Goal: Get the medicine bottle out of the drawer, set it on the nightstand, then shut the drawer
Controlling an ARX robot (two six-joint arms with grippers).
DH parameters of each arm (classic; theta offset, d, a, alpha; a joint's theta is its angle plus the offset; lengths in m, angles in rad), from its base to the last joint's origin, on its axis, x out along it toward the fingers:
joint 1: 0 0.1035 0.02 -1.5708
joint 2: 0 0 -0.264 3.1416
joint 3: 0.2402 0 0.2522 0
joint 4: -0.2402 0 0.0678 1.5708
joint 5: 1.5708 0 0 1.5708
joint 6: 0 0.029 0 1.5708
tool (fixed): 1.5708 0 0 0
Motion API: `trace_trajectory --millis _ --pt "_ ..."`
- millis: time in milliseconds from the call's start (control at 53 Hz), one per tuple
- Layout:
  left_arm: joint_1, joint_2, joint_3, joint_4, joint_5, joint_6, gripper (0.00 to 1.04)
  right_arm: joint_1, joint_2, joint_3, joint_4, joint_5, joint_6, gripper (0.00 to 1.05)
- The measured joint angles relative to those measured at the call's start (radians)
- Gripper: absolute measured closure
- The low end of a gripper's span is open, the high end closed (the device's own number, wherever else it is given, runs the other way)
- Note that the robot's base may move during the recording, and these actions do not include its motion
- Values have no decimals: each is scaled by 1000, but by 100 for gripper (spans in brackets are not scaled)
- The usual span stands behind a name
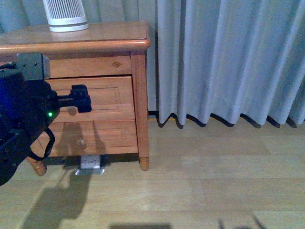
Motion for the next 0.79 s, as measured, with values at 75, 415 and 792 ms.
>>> trace_trajectory --millis 75,415,792 --pt "8 50 63 -22 -1 10 7 0 0 0 0 0 0 7" --pt "43 229 294 -101 -3 93 7 0 0 0 0 0 0 7" --pt "67 318 430 -154 -3 122 7 0 0 0 0 0 0 7"
